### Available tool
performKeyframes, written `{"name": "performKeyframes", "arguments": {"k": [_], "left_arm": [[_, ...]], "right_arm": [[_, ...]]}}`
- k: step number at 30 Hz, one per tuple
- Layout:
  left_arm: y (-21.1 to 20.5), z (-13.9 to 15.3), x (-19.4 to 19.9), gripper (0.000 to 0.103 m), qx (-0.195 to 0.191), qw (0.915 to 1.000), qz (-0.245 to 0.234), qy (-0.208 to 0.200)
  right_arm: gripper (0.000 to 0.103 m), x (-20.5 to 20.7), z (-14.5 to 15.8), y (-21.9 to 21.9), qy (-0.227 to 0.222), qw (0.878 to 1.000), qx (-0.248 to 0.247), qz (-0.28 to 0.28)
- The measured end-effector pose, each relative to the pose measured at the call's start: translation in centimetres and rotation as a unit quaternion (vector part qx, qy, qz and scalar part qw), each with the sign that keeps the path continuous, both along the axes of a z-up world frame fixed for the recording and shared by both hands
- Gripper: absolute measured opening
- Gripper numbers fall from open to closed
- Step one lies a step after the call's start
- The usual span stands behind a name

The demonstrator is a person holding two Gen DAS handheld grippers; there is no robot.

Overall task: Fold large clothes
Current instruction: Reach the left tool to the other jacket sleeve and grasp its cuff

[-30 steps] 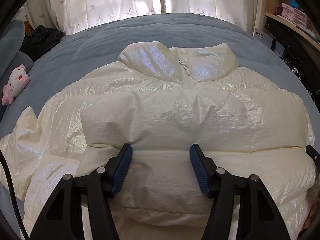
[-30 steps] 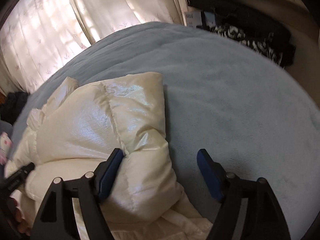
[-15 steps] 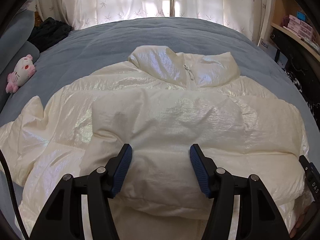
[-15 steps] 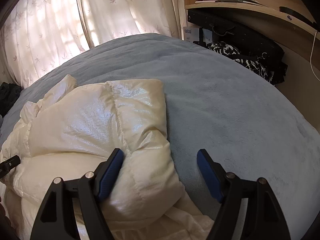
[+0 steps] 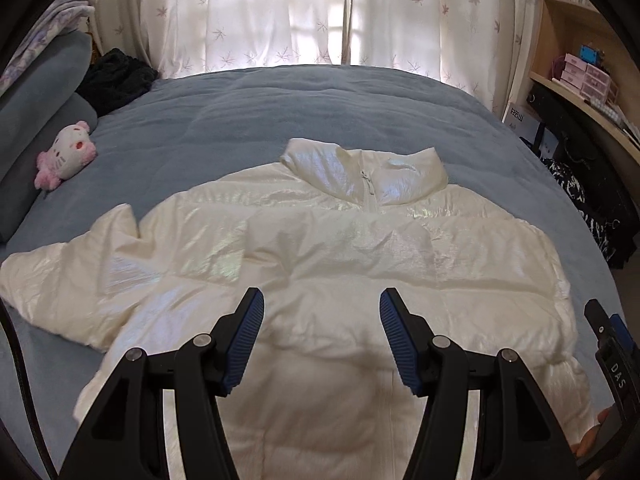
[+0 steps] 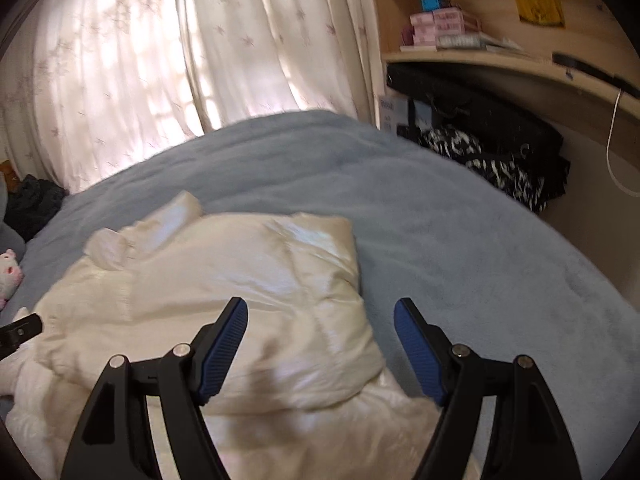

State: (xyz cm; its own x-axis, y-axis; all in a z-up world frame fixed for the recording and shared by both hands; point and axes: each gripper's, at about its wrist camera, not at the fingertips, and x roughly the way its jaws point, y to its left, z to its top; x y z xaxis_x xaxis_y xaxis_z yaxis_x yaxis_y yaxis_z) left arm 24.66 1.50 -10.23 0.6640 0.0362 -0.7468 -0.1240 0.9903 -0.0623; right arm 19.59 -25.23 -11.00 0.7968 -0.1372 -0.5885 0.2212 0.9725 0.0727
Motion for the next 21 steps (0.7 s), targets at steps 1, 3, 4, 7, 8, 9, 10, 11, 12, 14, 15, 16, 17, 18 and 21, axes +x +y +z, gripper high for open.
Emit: {"name": "performKeyframes", "arguments": {"k": [1,3,4,7,8,9,10,11,12,14,15,16,17,18,21], "left_arm": [[0.3,0.4,-0.7,0.059,-0.003,1.0,0.002,0.001],[1.0,1.0,-1.9,0.059,-0.012,0.9999,0.007,0.004],[1.2,1.2,-2.5,0.059,-0.015,0.9998,0.009,0.005],[2.5,1.8,-4.9,0.059,-0.022,0.9995,0.017,0.012],[2.8,1.9,-5.5,0.059,-0.023,0.9995,0.019,0.013],[3.4,2.1,-6.6,0.059,-0.023,0.9994,0.023,0.012],[3.9,2.2,-7.2,0.059,-0.023,0.9993,0.026,0.011],[4.4,2.3,-8.1,0.059,-0.022,0.9993,0.03,0.011],[5.2,2.4,-9.1,0.059,-0.022,0.9991,0.035,0.011],[6.4,2.6,-10.7,0.059,-0.025,0.9988,0.04,0.01],[7.4,2.7,-11.8,0.059,-0.023,0.9986,0.045,0.01],[7.8,2.8,-12.3,0.059,-0.021,0.9986,0.048,0.011],[8.6,2.9,-13.0,0.059,-0.019,0.9983,0.053,0.012],[9.5,3.0,-13.9,0.059,-0.017,0.998,0.059,0.012],[12.1,3.3,-16.0,0.065,-0.017,0.9969,0.077,0.007]], "right_arm": [[0.076,-0.4,0.5,0.4,-0.002,1.0,0.005,0.006],[0.076,-1.3,1.4,1.2,0.0,0.999,0.028,0.02],[0.076,-1.7,1.9,1.7,0.005,0.999,0.04,0.03],[0.076,-3.2,2.9,3.6,0.022,0.998,0.04,0.052],[0.076,-3.8,3.2,4.4,0.025,0.997,0.039,0.062],[0.076,-4.4,3.4,5.1,0.027,0.996,0.039,0.071],[0.076,-5.0,3.7,5.8,0.028,0.996,0.039,0.081],[0.076,-5.6,3.8,6.4,0.029,0.995,0.041,0.089],[0.076,-6.2,4.0,7.1,0.032,0.994,0.042,0.097],[0.076,-7.3,4.4,8.4,0.04,0.992,0.043,0.114],[0.076,-7.7,4.4,9.0,0.044,0.991,0.044,0.121],[0.076,-8.1,4.5,9.7,0.05,0.989,0.048,0.131],[0.076,-8.4,4.4,10.4,0.058,0.987,0.051,0.14],[0.076,-8.6,4.4,10.9,0.066,0.986,0.053,0.146],[0.076,-9.2,3.9,13.0,0.085,0.982,0.056,0.16]]}}
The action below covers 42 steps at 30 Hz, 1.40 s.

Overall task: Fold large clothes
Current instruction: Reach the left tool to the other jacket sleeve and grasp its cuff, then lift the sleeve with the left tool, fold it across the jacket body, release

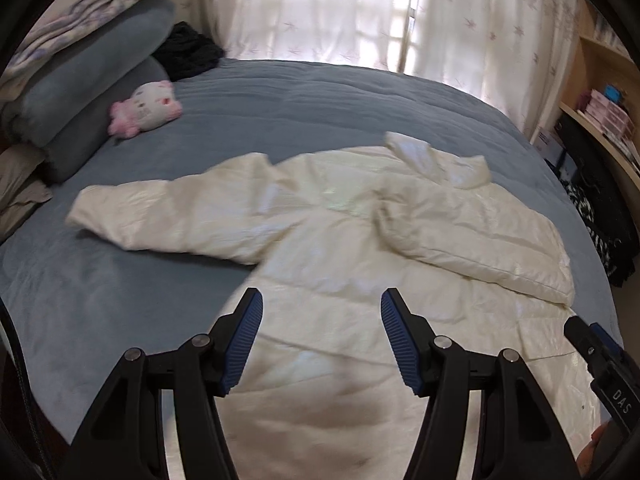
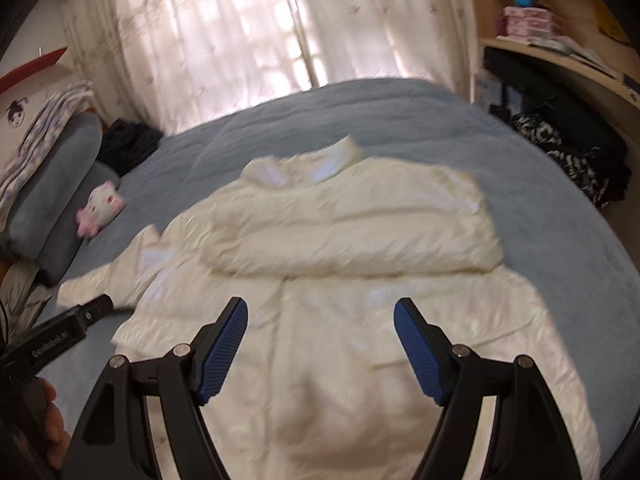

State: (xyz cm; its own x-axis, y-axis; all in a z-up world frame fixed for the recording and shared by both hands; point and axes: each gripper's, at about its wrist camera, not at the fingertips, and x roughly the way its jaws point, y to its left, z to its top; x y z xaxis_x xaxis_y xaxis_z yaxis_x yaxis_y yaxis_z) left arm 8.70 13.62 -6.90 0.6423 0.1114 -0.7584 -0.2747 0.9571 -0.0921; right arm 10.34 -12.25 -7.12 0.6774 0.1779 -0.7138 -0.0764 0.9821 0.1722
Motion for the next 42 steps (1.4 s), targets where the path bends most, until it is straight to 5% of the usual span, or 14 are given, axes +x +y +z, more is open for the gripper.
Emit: {"name": "performKeyframes", "arguments": {"k": [10,23,29,39,42], "left_arm": [[9.0,-1.3,-3.3,0.067,-0.015,0.999,0.041,-0.001],[23.9,-8.1,-2.4,0.067,-0.16,0.987,0.016,0.007],[31.0,-11.5,0.0,0.067,-0.231,0.9726,0.026,0.014],[38.0,-17.6,4.2,0.066,-0.346,0.9351,0.078,-0.001],[38.1,-18.2,4.9,0.055,-0.343,0.9355,0.086,-0.004]], "right_arm": [[0.076,-0.7,-1.0,8.5,0.001,0.998,-0.019,0.052],[0.076,2.9,-1.2,21.0,-0.027,0.988,-0.086,0.125],[0.076,6.1,-2.3,26.2,-0.031,0.986,-0.09,0.138],[0.076,8.6,-5.6,29.5,0.004,0.987,-0.087,0.138],[0.076,8.6,-6.4,29.2,0.017,0.987,-0.085,0.135]]}}
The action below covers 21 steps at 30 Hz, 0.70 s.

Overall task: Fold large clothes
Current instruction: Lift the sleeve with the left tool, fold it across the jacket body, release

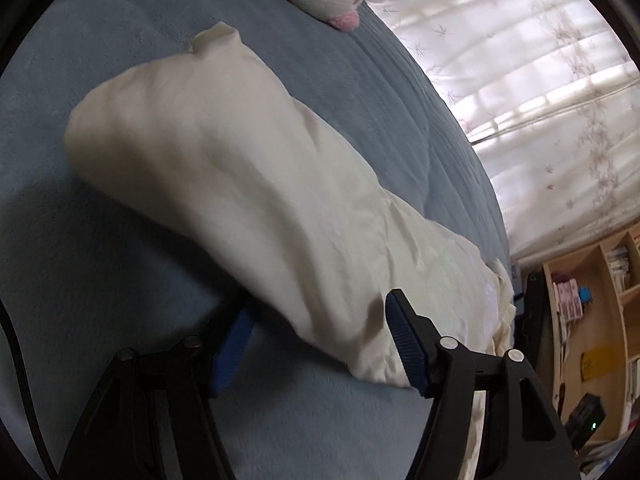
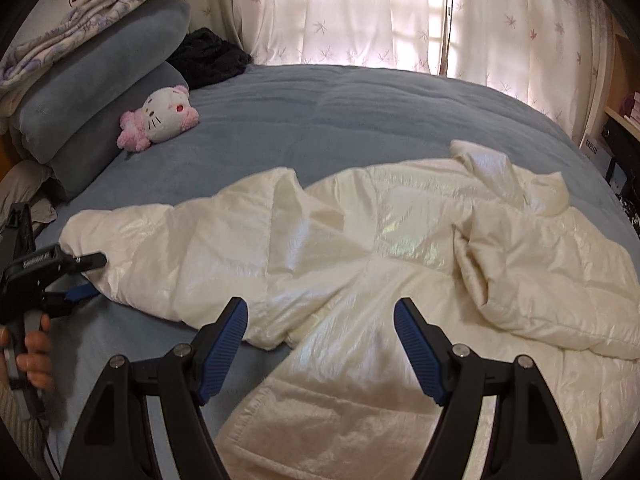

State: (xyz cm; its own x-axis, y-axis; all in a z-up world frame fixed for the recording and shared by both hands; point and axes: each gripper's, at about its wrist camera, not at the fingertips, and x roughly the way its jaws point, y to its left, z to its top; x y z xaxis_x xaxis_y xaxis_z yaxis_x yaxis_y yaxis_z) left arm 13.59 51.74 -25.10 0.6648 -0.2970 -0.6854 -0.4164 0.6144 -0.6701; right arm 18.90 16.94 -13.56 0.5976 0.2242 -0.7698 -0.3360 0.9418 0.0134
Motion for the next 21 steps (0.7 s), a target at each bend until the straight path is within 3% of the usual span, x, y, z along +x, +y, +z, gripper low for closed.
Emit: {"name": "performKeyframes", "arguments": {"k": [1,3,4,8,11,13,16,19,21], "left_arm": [[-0.2,0.1,0.2,0.048,0.011,0.9999,0.0,0.002],[-0.7,0.3,0.8,0.019,0.029,0.9996,0.0,0.003],[-0.8,0.4,0.9,0.012,0.032,0.9995,0.001,0.002],[-3.7,4.1,1.5,0.005,0.13,0.9914,-0.003,0.006],[-8.5,10.0,1.2,0.004,0.224,0.9738,-0.02,-0.035],[-11.4,13.6,0.6,0.004,0.264,0.9615,-0.03,-0.068],[-17.9,20.3,-0.5,0.004,0.332,0.9319,-0.06,-0.133],[-23.6,24.7,-2.0,0.004,0.363,0.908,-0.104,-0.181],[-27.1,26.2,-2.1,0.005,0.369,0.8992,-0.131,-0.195]], "right_arm": [[0.076,0.0,-0.1,-0.1,0.005,1.0,0.0,-0.001],[0.076,0.0,-0.3,-0.6,0.013,1.0,0.003,-0.006],[0.076,0.0,-0.3,-0.7,0.015,1.0,0.004,-0.007],[0.076,-0.6,0.4,-1.5,0.01,1.0,0.01,-0.006],[0.076,-1.2,1.5,-2.7,0.0,1.0,0.017,-0.007],[0.076,-1.6,2.4,-4.0,-0.005,1.0,0.027,-0.011],[0.076,-2.4,3.8,-6.5,-0.012,0.999,0.044,-0.023],[0.076,-3.3,5.1,-9.5,-0.023,0.997,0.058,-0.039],[0.076,-4.0,5.8,-11.7,-0.03,0.996,0.065,-0.051]]}}
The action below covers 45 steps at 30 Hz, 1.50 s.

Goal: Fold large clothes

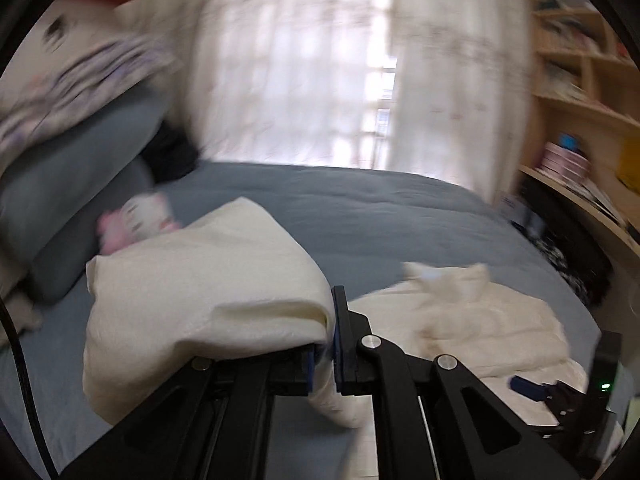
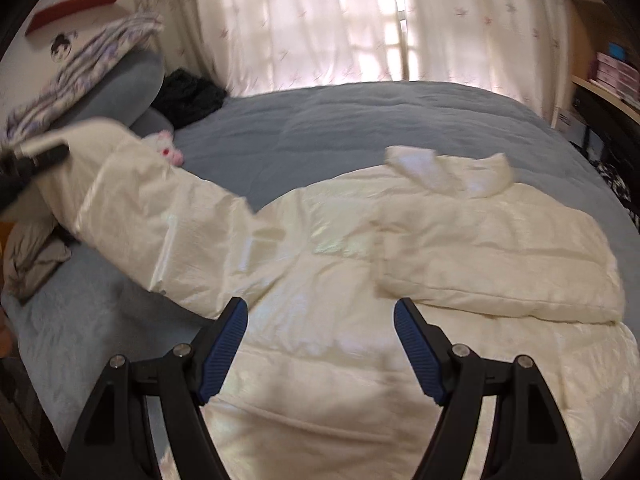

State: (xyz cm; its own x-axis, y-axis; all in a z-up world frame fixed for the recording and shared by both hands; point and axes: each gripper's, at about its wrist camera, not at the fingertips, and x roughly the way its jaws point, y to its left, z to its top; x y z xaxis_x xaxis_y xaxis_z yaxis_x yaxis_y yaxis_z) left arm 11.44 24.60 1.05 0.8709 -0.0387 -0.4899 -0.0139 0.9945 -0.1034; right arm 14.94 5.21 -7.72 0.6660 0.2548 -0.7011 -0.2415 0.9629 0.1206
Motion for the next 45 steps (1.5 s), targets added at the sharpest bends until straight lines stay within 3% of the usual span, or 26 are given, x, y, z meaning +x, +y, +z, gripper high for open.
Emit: {"name": "performKeyframes", "arguments": {"k": [5,11,16,18,21,25,33,37,45], "left_arm": [[-8.6,-0.2,1.2,0.005,0.008,0.998,-0.058,0.026],[-17.4,-4.8,4.0,0.006,-0.001,0.9902,-0.109,0.088],[-23.4,-10.5,5.2,0.026,-0.012,0.9731,-0.159,0.166],[-24.7,-12.2,5.1,0.046,-0.017,0.9676,-0.167,0.189],[-25.3,-13.1,4.2,0.064,-0.027,0.9664,-0.17,0.191],[-25.2,-13.0,2.7,0.065,-0.028,0.9682,-0.166,0.185],[-21.0,-13.2,-0.2,0.065,-0.064,0.9719,-0.12,0.192],[-18.9,-13.8,-0.7,0.065,-0.062,0.9714,-0.101,0.206],[-14.4,-12.5,0.9,0.065,-0.04,0.979,-0.048,0.194]], "right_arm": [[0.076,-1.3,1.0,-6.3,-0.01,0.999,0.016,-0.045],[0.076,-1.8,0.3,-13.9,0.007,0.993,0.043,-0.109],[0.076,-2.0,-0.6,-17.6,0.027,0.989,0.063,-0.134],[0.076,-2.1,-0.8,-18.3,0.03,0.988,0.07,-0.135],[0.076,-2.4,-0.9,-18.6,0.027,0.988,0.068,-0.134],[0.076,-2.5,-0.8,-19.1,0.023,0.989,0.073,-0.128],[0.076,-2.5,-1.0,-18.9,0.028,0.99,0.079,-0.115],[0.076,-2.1,-0.6,-18.5,0.033,0.992,0.081,-0.09],[0.076,3.3,0.4,-20.5,0.043,0.993,0.079,-0.078]]}}
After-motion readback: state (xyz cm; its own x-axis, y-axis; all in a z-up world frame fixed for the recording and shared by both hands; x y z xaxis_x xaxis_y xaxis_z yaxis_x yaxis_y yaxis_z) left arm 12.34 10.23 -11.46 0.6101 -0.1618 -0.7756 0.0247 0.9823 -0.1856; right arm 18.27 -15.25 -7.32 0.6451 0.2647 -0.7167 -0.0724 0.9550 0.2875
